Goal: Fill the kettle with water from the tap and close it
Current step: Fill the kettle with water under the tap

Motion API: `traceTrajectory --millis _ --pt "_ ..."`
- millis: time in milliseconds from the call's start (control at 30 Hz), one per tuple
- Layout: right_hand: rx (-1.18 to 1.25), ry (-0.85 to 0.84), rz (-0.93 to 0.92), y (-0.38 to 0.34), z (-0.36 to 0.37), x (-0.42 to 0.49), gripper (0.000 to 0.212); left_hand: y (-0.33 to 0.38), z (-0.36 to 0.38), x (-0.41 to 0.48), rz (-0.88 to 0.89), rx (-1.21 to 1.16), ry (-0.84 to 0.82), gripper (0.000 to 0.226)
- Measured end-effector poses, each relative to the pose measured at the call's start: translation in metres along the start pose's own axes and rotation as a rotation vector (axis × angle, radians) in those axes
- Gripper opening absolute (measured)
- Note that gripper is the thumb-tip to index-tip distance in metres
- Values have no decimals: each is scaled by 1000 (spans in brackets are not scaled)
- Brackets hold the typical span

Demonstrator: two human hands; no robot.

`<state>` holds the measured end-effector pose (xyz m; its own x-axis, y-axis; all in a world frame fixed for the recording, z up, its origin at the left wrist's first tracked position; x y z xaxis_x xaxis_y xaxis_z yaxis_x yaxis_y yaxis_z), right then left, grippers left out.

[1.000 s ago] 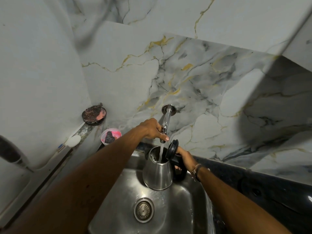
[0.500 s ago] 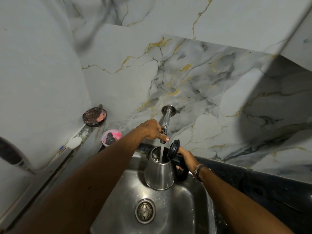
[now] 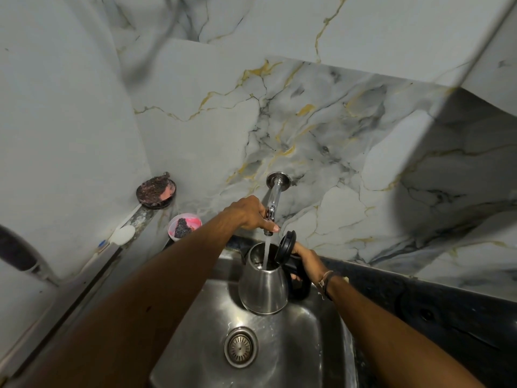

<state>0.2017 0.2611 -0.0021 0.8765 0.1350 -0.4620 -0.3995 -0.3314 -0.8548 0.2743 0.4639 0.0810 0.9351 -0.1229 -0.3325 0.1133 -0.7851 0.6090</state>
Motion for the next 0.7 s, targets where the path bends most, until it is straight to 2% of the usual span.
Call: traceTrajectory --millis 233,400,700 --pt "14 4 -3 -1 3 -1 80 -2 2 3 -10 3 -3 52" --pt "11 -7 -3 -2 4 -2 63 -3 2 6 -8 16 -2 50" --pt "32 -22 5 -1 8 -1 79 -4 2 5 -19 18 6 51"
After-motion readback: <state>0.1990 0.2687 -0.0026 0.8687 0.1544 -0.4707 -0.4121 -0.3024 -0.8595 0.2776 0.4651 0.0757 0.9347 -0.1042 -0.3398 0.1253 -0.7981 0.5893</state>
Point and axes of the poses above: each hand's wrist, its own x-axis towards the middle knuckle, its own z-axis out of the palm, y = z × x, the point moved 8 cm from there along x, towards the middle knuckle, and after that the axes turned 1 degree about -x, right-handed, at the moved point
